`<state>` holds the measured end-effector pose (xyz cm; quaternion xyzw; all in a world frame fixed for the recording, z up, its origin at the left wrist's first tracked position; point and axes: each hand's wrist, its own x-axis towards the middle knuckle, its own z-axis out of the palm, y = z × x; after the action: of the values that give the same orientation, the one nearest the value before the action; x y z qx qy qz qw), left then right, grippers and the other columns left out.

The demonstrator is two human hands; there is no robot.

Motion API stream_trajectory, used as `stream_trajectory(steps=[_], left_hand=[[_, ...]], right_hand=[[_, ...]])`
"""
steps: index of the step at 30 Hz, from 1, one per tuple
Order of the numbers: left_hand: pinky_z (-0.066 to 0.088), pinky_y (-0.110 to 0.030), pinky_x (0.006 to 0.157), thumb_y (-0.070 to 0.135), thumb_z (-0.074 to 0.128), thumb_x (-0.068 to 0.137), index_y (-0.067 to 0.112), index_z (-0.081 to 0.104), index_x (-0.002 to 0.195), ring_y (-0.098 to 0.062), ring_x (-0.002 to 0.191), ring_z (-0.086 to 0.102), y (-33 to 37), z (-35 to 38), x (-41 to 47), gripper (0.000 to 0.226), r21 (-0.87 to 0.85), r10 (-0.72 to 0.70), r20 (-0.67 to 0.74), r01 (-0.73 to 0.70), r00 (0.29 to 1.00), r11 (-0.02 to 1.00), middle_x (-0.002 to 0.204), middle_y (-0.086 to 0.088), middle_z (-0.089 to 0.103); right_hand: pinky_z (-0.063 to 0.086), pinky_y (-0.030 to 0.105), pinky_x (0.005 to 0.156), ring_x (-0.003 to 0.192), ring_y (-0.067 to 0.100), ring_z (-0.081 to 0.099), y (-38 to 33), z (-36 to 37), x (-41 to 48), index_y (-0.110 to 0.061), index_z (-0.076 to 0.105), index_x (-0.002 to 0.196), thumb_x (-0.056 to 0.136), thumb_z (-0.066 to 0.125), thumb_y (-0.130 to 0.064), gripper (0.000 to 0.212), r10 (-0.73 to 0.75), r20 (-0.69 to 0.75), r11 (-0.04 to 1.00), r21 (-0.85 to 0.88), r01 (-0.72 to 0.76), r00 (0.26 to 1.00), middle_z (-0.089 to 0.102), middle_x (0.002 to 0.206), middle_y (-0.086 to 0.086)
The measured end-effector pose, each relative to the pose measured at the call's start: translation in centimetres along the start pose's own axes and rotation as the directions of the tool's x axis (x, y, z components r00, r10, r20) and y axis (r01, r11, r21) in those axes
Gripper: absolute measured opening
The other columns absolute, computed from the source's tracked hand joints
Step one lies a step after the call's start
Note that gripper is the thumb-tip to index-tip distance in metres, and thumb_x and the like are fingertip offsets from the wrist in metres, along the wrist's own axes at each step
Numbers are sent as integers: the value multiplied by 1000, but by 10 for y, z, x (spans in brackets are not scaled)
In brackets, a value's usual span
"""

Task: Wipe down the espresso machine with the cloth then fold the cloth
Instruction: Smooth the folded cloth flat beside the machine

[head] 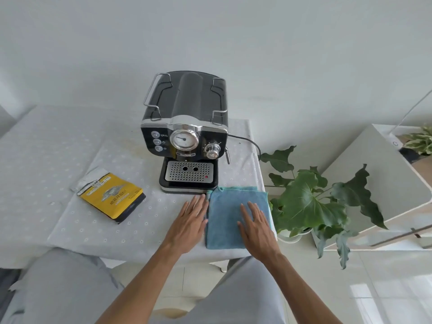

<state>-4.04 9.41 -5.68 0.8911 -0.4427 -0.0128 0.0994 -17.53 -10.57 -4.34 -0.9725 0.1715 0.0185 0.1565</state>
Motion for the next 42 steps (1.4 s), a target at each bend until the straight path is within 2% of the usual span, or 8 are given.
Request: stream_trajectory(steps=[6, 12, 16, 19, 24, 29, 33, 42], left_hand=[[30, -35, 115, 30, 33, 101, 12, 41, 146, -20, 141, 32, -79, -41, -55, 49, -80, -157, -210, 143, 965, 986, 154, -7, 34], [51, -43, 94, 13, 57, 92, 11, 58, 129, -28, 119, 54, -163, -73, -95, 38, -288, -500, -371, 415, 782, 863, 129, -10, 58], [46, -37, 90, 16, 58, 92, 9, 58, 128, -29, 113, 56, -195, -76, -98, 36, -626, -823, -166, 587, 543, 513, 119, -12, 61], [46, -36, 86, 26, 58, 91, 12, 48, 134, -29, 112, 55, -213, -71, -89, 47, -673, -865, 48, 656, 500, 342, 119, -13, 58], [51, -39, 86, 16, 62, 81, 13, 51, 127, -28, 104, 58, -232, -60, -72, 48, -715, -858, 119, 643, 500, 276, 113, -11, 60], [51, -29, 58, -3, 57, 71, 16, 64, 104, -29, 82, 65, -248, -64, -59, 39, -784, -886, 64, 573, 459, 240, 93, -9, 66], [47, -27, 63, -5, 56, 75, 18, 65, 105, -21, 81, 58, -258, -93, -53, 39, -823, -915, -28, 510, 403, 250, 97, -7, 59], [54, -39, 71, -1, 53, 86, 24, 39, 145, -22, 96, 59, -310, -156, -125, 65, -748, -951, -258, 588, 171, 308, 112, -6, 51]], right_hand=[[51, 47, 101, 123, 35, 57, -84, 10, 41, -9, 52, 141, 102, 47, -26, 43, -253, -188, 961, 63, 268, 949, 56, 140, 15], [53, 42, 91, 108, 34, 61, -207, 24, 96, -5, 59, 133, 99, 47, -25, 41, -381, -230, 875, 221, 430, 895, 65, 120, 12], [49, 49, 98, 114, 38, 59, -275, 41, 137, 0, 52, 140, 102, 45, -30, 49, -380, -94, 871, 299, 390, 920, 61, 127, 19], [37, 44, 111, 136, 39, 43, -314, 49, 165, -2, 32, 154, 105, 45, -35, 60, -333, 140, 923, 249, 293, 932, 40, 152, 21], [46, 44, 100, 124, 39, 52, -340, 62, 195, -8, 33, 150, 104, 47, -30, 53, -259, 344, 965, 129, 227, 903, 50, 135, 22], [52, 39, 87, 102, 36, 60, -352, 56, 206, -11, 49, 134, 101, 46, -18, 34, -216, 266, 968, 184, 171, 939, 51, 118, 18], [54, 42, 82, 96, 35, 61, -368, 43, 211, -12, 45, 142, 100, 48, -13, 43, -239, 133, 951, 230, 205, 962, 48, 115, 15], [52, 35, 78, 95, 28, 54, -489, 40, 189, -21, 29, 156, 89, 56, -9, 74, -415, -29, 811, 442, 384, 910, 44, 108, 8]])
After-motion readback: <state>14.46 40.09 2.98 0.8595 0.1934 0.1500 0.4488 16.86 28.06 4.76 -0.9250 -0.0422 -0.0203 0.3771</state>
